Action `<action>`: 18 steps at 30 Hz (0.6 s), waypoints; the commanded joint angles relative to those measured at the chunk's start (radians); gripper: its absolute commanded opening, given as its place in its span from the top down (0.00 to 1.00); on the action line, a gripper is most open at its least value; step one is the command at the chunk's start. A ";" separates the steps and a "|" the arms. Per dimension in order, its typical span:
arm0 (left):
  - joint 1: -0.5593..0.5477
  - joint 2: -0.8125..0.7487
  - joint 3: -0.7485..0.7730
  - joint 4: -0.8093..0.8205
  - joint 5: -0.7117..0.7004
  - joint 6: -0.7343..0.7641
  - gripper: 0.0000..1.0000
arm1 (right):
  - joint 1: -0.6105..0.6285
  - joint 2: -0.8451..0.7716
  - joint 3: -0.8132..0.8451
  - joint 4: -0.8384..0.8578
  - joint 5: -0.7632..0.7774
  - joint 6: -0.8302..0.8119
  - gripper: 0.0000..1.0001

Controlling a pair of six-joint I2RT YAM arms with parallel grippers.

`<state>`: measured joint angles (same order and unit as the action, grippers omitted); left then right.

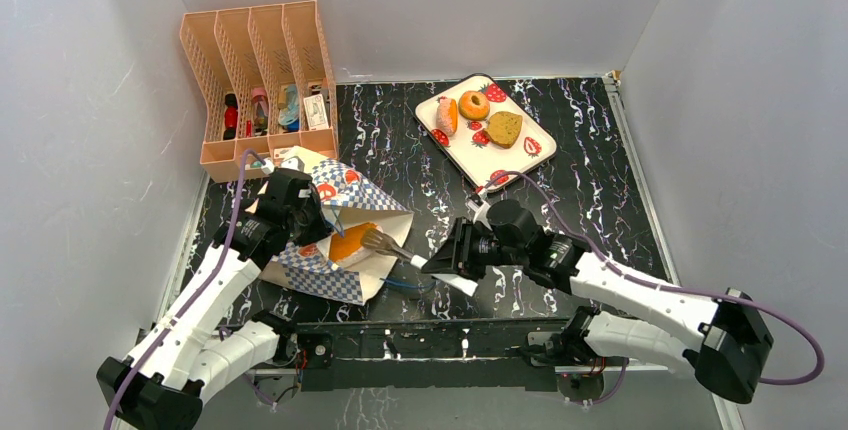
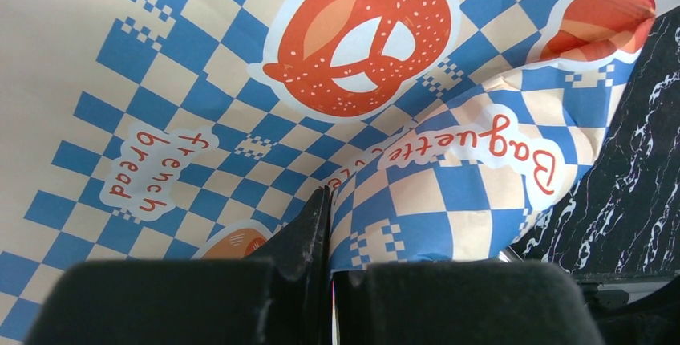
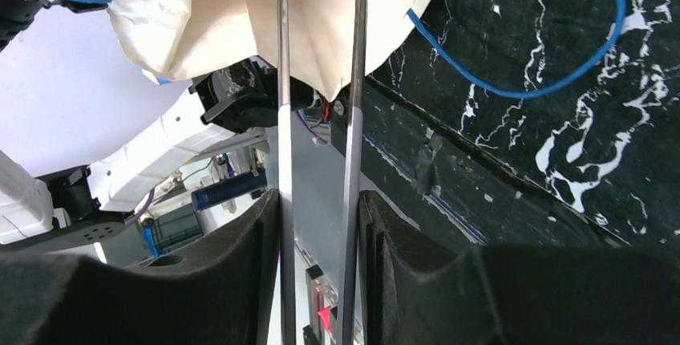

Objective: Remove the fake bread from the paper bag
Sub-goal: Pick up the fake bread from the paper bag.

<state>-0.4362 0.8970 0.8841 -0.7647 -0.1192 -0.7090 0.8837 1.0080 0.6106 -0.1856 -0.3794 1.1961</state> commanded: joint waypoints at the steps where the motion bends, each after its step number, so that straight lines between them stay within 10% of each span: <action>1: -0.002 0.000 0.006 -0.012 -0.044 -0.010 1.00 | -0.008 -0.084 0.027 -0.025 0.014 -0.041 1.00; 18: -0.003 0.034 0.022 -0.025 -0.072 -0.026 1.00 | -0.009 -0.175 0.079 -0.160 0.036 -0.053 1.00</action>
<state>-0.4362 0.9295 0.8841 -0.7647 -0.1581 -0.7368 0.8768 0.8776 0.6155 -0.3618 -0.3569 1.1553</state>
